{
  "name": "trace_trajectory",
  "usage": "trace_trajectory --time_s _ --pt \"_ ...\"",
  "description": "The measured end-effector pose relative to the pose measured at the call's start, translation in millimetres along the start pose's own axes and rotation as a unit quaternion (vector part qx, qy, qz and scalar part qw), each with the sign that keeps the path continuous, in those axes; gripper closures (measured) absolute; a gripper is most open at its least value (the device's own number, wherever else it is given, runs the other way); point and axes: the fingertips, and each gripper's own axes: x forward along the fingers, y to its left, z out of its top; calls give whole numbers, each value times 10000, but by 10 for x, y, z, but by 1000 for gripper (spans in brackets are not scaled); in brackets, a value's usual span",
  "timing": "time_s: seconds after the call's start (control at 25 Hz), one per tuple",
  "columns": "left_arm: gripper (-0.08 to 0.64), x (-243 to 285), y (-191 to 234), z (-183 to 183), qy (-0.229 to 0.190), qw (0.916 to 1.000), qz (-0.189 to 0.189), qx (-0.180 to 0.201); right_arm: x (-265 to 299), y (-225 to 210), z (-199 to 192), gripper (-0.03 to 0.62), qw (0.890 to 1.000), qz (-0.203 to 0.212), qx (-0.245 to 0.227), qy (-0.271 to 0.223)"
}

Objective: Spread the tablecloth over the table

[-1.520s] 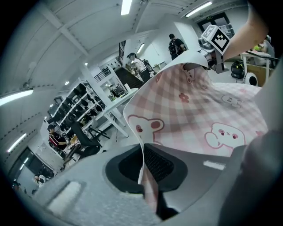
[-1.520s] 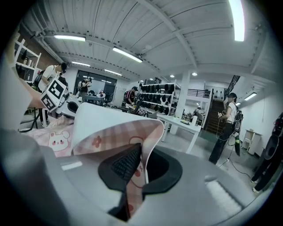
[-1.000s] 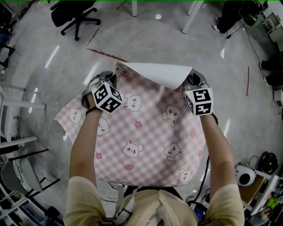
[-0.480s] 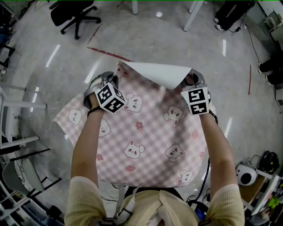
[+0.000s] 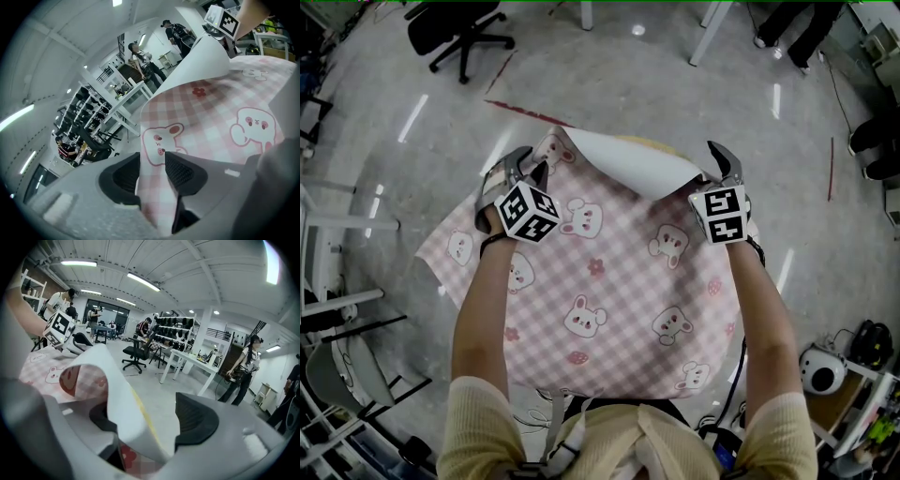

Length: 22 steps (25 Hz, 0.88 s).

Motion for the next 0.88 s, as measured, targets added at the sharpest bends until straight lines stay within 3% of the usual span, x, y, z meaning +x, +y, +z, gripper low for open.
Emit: trace_trajectory --time_s 0.36,0.56,0.8,0.88 --pt "382 -65 110 -3 3 9998 146 -122 -137 -392 -80 307 9973 -594 437 14" --pt "382 -146 98 70 -122 9996 157 -185 -204 -388 -89 314 9965 -650 527 2" --pt "389 -385 76 151 -342 9961 130 -805 -382 -316 -41 326 9962 -603 621 -123" --pt "432 -530 65 157 -396 9924 98 -1163 -501 -294 -15 353 9959 -583 675 -176"
